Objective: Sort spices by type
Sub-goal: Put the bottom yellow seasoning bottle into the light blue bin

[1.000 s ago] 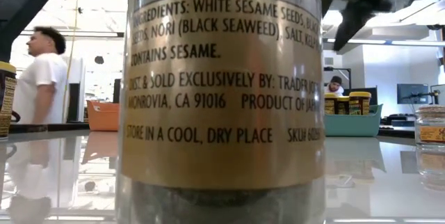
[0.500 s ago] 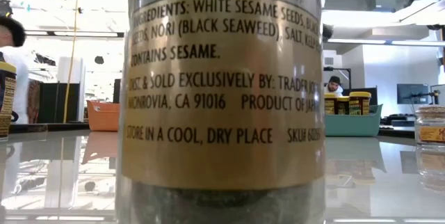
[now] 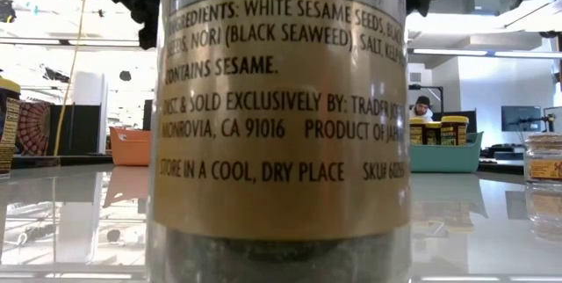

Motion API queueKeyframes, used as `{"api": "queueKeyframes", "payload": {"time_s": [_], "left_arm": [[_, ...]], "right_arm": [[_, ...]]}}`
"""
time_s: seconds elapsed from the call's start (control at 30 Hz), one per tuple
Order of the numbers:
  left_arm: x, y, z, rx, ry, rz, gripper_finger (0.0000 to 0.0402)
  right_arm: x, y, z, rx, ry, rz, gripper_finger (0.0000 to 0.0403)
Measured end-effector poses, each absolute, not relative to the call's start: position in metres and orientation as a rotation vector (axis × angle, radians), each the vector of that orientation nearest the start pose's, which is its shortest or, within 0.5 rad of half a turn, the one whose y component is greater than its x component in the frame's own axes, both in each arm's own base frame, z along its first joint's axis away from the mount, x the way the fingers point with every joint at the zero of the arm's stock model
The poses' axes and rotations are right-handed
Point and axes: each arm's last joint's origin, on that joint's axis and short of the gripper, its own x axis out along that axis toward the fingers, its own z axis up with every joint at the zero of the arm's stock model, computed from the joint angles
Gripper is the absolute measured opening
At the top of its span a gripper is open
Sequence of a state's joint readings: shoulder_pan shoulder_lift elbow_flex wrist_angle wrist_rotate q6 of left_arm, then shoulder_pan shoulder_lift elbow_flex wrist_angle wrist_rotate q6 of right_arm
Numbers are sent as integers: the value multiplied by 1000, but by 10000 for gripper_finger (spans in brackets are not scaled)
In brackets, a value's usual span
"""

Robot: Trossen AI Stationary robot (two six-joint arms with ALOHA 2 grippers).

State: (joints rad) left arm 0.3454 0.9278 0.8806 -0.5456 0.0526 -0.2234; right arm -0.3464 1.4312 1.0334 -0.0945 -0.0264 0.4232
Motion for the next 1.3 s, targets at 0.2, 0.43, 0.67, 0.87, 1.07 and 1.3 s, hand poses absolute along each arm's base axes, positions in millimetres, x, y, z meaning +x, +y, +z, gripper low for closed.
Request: {"api": "queueKeyframes", "payload": {"time_s": [0.2,0.43,0.67,0.87,1.07,1.3], "left_arm": [[178,62,309,-334,553,350,305],[182,66,304,-323,579,401,305],[181,66,303,-317,597,433,305],[181,66,303,-316,596,435,305],[181,66,303,-316,596,436,305],[180,66,302,-317,604,437,305]], "right_arm": [[315,-119,302,207,700,-279,297],[350,-120,292,-22,1012,-34,291],[367,-115,271,-94,1102,51,291],[371,-119,259,-124,1154,14,291],[377,-120,249,-130,1169,18,291],[379,-123,234,-128,1238,9,291]]}}
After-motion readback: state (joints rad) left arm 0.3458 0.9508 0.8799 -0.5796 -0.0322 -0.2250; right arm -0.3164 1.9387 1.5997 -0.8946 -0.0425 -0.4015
